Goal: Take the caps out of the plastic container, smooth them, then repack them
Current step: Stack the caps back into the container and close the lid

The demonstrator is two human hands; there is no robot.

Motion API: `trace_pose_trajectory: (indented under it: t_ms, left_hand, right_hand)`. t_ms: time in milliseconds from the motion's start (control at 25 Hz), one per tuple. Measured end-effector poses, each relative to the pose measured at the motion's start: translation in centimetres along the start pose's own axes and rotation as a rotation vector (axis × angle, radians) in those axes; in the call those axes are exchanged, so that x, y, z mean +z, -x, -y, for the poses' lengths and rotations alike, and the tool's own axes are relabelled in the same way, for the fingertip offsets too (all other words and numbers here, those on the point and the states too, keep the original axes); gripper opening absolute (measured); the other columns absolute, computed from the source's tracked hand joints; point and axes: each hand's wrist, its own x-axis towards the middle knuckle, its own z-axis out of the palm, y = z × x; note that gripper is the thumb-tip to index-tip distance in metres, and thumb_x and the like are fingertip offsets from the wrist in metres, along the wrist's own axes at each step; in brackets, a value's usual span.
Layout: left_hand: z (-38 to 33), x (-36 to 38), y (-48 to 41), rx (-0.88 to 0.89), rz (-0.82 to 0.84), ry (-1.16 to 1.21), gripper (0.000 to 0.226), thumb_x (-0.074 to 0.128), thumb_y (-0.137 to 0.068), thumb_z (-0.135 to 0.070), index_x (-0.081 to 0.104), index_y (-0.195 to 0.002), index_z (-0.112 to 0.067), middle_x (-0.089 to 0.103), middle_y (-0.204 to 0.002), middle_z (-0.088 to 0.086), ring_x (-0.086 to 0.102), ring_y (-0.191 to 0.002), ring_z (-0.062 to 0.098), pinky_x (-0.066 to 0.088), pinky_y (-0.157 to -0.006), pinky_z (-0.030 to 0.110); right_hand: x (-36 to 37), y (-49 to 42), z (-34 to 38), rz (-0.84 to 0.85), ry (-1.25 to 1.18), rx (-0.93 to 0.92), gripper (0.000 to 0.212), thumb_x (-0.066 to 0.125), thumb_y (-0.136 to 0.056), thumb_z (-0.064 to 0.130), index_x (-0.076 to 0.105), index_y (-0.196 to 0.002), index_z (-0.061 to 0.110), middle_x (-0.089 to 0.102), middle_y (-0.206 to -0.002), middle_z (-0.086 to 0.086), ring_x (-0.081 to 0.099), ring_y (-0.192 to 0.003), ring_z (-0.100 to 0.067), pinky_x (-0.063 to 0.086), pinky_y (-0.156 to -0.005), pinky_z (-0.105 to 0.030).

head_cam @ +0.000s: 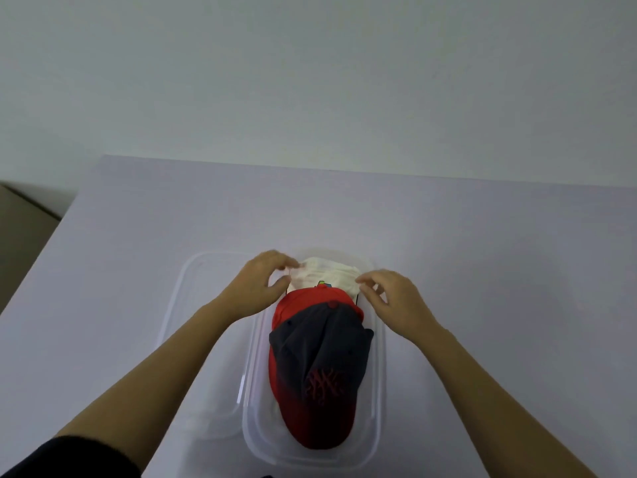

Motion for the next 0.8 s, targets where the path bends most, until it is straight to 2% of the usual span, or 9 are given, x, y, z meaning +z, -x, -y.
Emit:
trace_pose_trajectory:
  t_ms: [80, 160, 240, 320, 440, 560, 680, 760, 800]
  left_hand:
    - [0.0, -0.6, 2.3, -0.052, 0.155, 0.042, 0.03, 0.052, -0.083, -0.031, 0.064, -0.109, -0.026, 0.059, -0.101, -0.022, 0.053, -0.097, -0.003, 0.036, -0.081, 0.009]
    - [0.6, -0.1, 3.1, -0.085, 0.239, 0.008, 0.025, 0.056, -0.085, -0.036, 0.064, -0.106, -0.025, 0.06, -0.099, -0.019, 0.053, -0.095, -0.002, 0.035, -0.079, 0.012]
    - [0.6, 0.3, 2.7, -0.085, 0.206, 0.024, 0.01, 0.059, -0.089, -0.03, 0.063, -0.094, -0.022, 0.064, -0.092, -0.012, 0.057, -0.089, 0.001, 0.037, -0.078, 0.018]
    - [0.3, 0.6, 2.0, -0.066, 0.126, -0.001, 0.006, 0.056, -0.091, -0.027, 0.058, -0.087, -0.023, 0.063, -0.084, -0.012, 0.059, -0.084, 0.006, 0.042, -0.079, 0.025]
    - [-0.3, 1.3, 1.1, -0.106, 0.042, -0.26, 0.018, 0.051, -0.093, -0.032, 0.061, -0.104, -0.022, 0.067, -0.093, -0.011, 0.057, -0.093, 0.016, 0.04, -0.088, 0.037]
    - [-1.2, 2.7, 0.8, -0.183, 0.062, -0.397, 0.027, 0.047, -0.094, -0.027, 0.056, -0.118, -0.019, 0.069, -0.107, -0.002, 0.054, -0.104, 0.023, 0.039, -0.089, 0.038]
    - [-2.4, 3.0, 2.3, -0.169, -0.163, -0.182, 0.028, 0.049, -0.094, -0.019, 0.054, -0.121, -0.014, 0.062, -0.111, 0.004, 0.053, -0.103, 0.024, 0.044, -0.089, 0.037]
    - [-3.4, 3.3, 4.0, -0.175, -0.357, 0.03, 0.023, 0.051, -0.094, -0.023, 0.057, -0.114, -0.013, 0.06, -0.108, 0.002, 0.057, -0.098, 0.019, 0.047, -0.088, 0.035]
    - [-4.0, 3.7, 4.9, -0.209, -0.375, 0.117, 0.026, 0.053, -0.093, -0.029, 0.056, -0.114, -0.015, 0.06, -0.108, 0.0, 0.057, -0.097, 0.016, 0.048, -0.087, 0.034]
  right_hand:
    - [0.1, 1.2, -0.4, 0.185, 0.056, 0.02, 0.041, 0.041, -0.088, 0.052, 0.064, -0.113, 0.029, 0.065, -0.107, 0.009, 0.047, -0.1, -0.008, 0.039, -0.092, -0.033]
    - [0.6, 1.7, -0.7, 0.27, 0.174, 0.037, 0.047, 0.035, -0.084, 0.058, 0.063, -0.111, 0.032, 0.062, -0.108, 0.006, 0.043, -0.108, -0.011, 0.032, -0.097, -0.036]
    - [0.9, 1.7, -0.6, 0.219, 0.258, 0.049, 0.033, 0.041, -0.09, 0.048, 0.064, -0.104, 0.029, 0.062, -0.104, 0.005, 0.044, -0.11, -0.013, 0.026, -0.102, -0.038]
    - [0.9, 1.4, -0.2, 0.083, 0.315, 0.085, 0.027, 0.042, -0.095, 0.04, 0.063, -0.104, 0.027, 0.064, -0.1, 0.004, 0.047, -0.108, -0.014, 0.022, -0.099, -0.036]
    - [0.9, 0.7, 0.2, 0.028, 0.408, 0.158, 0.027, 0.039, -0.098, 0.034, 0.062, -0.109, 0.027, 0.065, -0.097, 0.002, 0.049, -0.107, -0.018, 0.024, -0.094, -0.036]
    - [1.7, 0.6, 0.5, -0.006, 0.36, 0.117, 0.028, 0.037, -0.098, 0.027, 0.06, -0.114, 0.026, 0.066, -0.107, 0.005, 0.052, -0.106, -0.02, 0.029, -0.093, -0.037]
    - [1.9, 1.4, 0.6, -0.2, 0.116, -0.059, 0.027, 0.039, -0.095, 0.023, 0.061, -0.111, 0.019, 0.066, -0.107, 0.003, 0.057, -0.099, -0.018, 0.038, -0.091, -0.033]
    - [2.0, 2.0, 0.6, -0.134, -0.023, -0.167, 0.026, 0.04, -0.095, 0.023, 0.062, -0.11, 0.017, 0.065, -0.107, 0.003, 0.057, -0.099, -0.012, 0.044, -0.092, -0.03]
    - [2.1, 2.2, 0.6, -0.06, -0.068, -0.168, 0.027, 0.04, -0.096, 0.022, 0.061, -0.112, 0.017, 0.063, -0.11, 0.002, 0.056, -0.103, -0.01, 0.044, -0.095, -0.028]
